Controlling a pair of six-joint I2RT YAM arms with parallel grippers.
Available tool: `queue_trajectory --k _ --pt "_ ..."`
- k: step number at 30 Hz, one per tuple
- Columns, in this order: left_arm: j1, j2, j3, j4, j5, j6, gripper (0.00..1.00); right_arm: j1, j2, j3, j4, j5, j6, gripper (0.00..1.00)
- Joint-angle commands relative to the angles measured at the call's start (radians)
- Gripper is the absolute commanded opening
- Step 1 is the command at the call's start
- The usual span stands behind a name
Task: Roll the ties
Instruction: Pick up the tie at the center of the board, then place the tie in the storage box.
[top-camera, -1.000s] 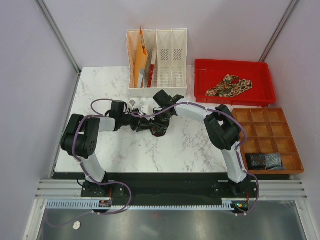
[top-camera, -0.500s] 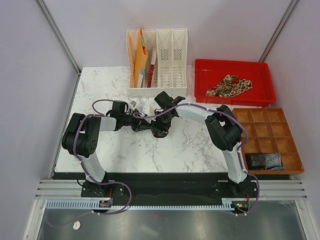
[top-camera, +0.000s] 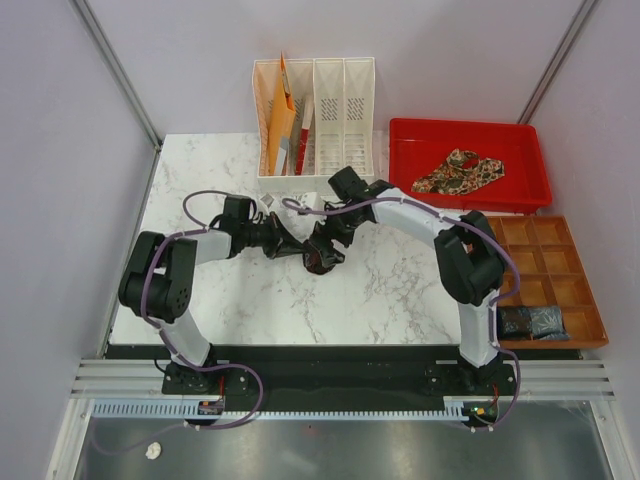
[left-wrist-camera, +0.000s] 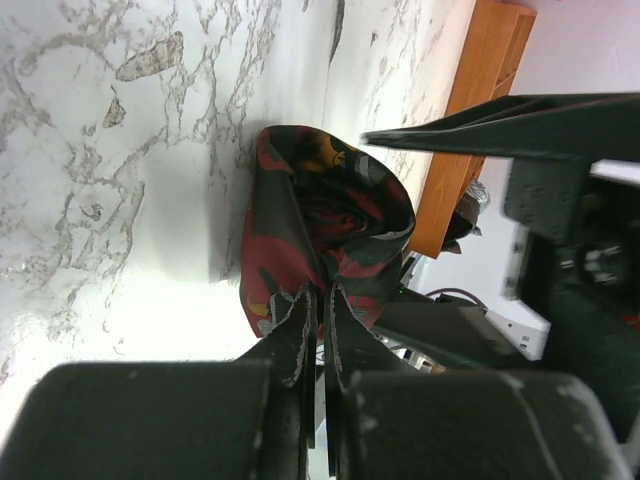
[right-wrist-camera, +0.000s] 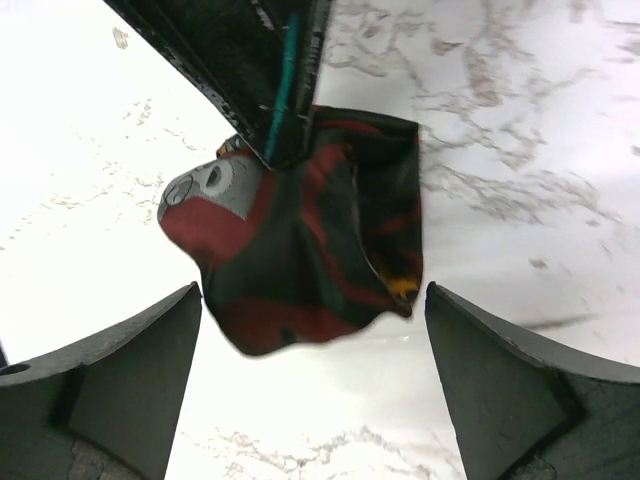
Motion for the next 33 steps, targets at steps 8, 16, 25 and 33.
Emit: queue_trajectory --k 8,16,25,33 --pt "-0.012 -0.088 0.020 -0.009 -0.049 -0.039 0.02 -0.160 -0.219 -0.059 0.094 -0.112 0.302 0.98" --pt "-0.043 -0.169 0.023 -0.068 -0.146 -0.216 0.02 -0.142 -0.409 -0.232 0.320 0.071 0.546 0.98" --pt "-0.103 -0.249 0.069 -0.228 -0.288 -0.341 0.02 0.108 -0.589 -0.511 0.657 0.448 0.367 0.98" --pt "-0.134 -0.274 0.126 -0.358 -0.428 -0.382 0.02 0.180 -0.662 -0.760 0.988 0.526 0.352 0.98"
